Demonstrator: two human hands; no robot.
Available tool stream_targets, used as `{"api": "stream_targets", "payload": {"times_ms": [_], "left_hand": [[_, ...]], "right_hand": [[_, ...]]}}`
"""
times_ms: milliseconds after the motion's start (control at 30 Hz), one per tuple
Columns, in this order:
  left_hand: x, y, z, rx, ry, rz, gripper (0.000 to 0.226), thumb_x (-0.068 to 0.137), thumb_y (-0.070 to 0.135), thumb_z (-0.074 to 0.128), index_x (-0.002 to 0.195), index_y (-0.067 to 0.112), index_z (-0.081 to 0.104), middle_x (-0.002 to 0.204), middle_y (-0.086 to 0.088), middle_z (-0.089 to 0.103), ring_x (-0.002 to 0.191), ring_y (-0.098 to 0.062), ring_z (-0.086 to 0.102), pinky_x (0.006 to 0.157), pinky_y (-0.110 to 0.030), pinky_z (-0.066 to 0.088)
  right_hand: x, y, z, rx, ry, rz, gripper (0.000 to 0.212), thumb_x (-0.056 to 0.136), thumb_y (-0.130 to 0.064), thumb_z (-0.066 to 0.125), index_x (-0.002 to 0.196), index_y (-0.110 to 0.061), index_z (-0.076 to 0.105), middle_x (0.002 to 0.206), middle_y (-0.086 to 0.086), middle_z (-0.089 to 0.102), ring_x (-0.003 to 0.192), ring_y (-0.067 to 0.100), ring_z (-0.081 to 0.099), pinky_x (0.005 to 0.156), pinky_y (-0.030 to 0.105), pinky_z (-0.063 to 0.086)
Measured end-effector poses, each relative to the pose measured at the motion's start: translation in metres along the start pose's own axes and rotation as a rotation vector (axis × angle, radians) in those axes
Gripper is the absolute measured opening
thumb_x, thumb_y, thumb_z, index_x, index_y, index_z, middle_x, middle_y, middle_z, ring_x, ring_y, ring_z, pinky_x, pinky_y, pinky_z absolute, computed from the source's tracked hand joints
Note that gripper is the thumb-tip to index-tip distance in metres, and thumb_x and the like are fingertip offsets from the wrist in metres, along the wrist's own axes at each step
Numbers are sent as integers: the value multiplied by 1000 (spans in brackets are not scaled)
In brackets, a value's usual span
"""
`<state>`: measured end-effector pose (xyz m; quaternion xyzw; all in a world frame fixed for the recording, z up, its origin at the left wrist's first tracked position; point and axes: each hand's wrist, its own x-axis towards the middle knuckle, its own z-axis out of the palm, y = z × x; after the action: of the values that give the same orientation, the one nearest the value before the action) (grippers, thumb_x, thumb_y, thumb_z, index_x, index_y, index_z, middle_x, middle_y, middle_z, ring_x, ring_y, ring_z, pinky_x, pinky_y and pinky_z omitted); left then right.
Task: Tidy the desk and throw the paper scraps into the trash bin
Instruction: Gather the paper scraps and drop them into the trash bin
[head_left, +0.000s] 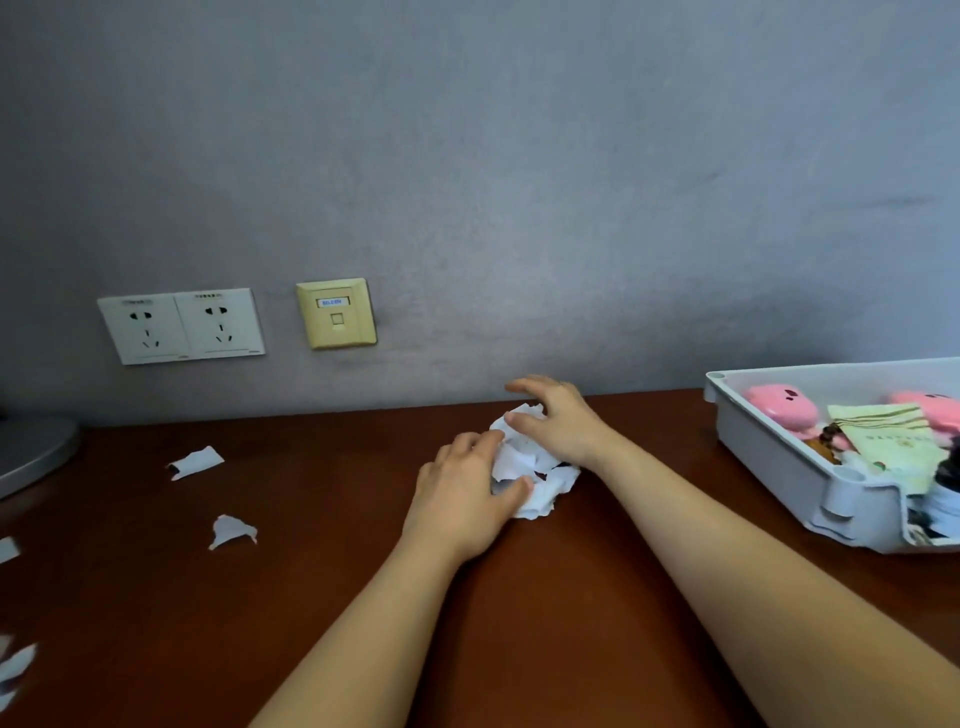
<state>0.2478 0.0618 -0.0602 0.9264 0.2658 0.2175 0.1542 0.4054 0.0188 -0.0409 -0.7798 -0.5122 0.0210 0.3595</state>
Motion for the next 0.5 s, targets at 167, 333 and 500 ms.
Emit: {"api": "stream_targets", "payload": {"times_ms": [167,333,500], "left_hand": [[4,-1,0,5,21,18,50,91,47,46,138,29,39,138,3,43,127,-19,39,105,-35,30],[4,-1,1,28,34,50,30,92,35,50,120,25,56,118,3,57,109,-18,47,92,-31,39],[-1,0,0,36,72,51,23,93,30,51,111,22,62,111,3,59,102,-17,49,82,-30,44]], "right_hand": [[9,11,3,-126,-180,39,51,86,-35,58,135,-27,47,142,2,48,134,26,38,110,42,32],[0,7,-1,-167,-150,-26,18,84,-25,60,98,-21,70,81,-8,55,89,16,49,76,27,38],[-19,2,-9,-138,-75,9,23,86,-13,62,107,-10,68,109,5,62,103,19,57,80,21,35]]}}
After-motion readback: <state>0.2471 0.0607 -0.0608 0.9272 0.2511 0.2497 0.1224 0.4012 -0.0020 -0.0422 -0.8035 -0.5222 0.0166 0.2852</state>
